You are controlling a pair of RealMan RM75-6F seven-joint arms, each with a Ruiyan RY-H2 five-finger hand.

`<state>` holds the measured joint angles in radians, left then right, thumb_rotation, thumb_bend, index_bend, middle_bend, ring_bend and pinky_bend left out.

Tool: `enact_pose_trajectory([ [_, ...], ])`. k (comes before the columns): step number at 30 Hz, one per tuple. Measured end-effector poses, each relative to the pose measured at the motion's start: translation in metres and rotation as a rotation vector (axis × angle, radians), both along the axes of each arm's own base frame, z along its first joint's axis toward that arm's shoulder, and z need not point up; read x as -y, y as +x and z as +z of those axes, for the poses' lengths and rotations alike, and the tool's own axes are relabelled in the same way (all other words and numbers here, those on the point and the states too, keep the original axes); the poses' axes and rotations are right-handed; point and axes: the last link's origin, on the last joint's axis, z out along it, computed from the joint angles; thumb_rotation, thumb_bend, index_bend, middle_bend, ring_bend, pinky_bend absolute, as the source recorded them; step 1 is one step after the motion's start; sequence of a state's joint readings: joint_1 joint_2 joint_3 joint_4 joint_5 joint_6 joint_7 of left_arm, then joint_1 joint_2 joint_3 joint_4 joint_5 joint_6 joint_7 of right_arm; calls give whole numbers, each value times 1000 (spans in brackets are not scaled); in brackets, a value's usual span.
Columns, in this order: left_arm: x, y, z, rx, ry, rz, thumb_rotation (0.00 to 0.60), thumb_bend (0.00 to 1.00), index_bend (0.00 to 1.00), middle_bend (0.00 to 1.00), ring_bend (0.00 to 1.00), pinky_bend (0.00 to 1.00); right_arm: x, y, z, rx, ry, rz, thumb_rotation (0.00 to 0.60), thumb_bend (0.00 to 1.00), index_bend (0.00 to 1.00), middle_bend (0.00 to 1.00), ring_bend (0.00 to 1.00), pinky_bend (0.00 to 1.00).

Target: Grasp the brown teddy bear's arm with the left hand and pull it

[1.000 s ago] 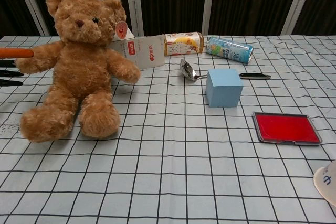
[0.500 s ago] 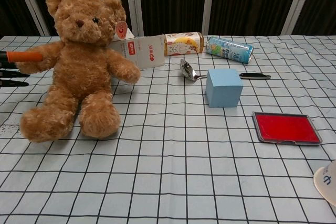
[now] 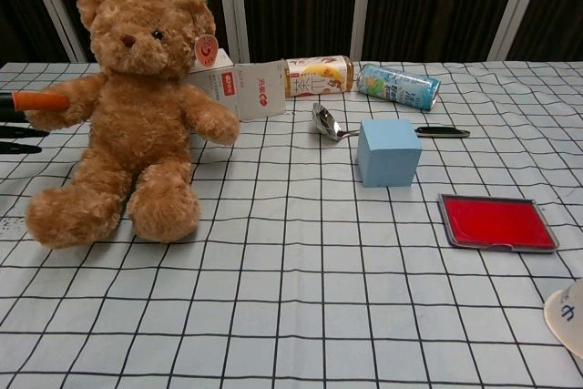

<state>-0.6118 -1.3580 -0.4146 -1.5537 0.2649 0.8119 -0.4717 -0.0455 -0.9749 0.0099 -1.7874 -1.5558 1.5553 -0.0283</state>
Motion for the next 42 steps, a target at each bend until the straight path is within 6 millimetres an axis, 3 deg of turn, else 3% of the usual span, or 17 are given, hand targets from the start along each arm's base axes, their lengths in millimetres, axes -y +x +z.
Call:
enact_pose_trajectory([
  [6, 0, -3, 0, -10, 1, 33, 600, 541, 477, 501, 124, 40, 0, 0, 1, 3, 1, -2, 600, 218, 117, 61, 77, 0],
  [19, 1, -7, -1, -18, -31, 59, 600, 544, 483, 508, 124, 40, 0, 0, 0, 9, 12, -3, 600, 217, 117, 61, 77, 0],
  [34, -2, 21, 4, 15, 5, -46, 600, 544, 474, 490, 123, 40, -1, 1, -1, 11, 15, -7, 600, 218, 117, 61, 77, 0],
  [42, 3, -2, 2, -20, -10, 13, 600, 542, 474, 489, 123, 40, -2, 1, 0, 13, 17, -6, 600, 218, 116, 61, 77, 0],
])
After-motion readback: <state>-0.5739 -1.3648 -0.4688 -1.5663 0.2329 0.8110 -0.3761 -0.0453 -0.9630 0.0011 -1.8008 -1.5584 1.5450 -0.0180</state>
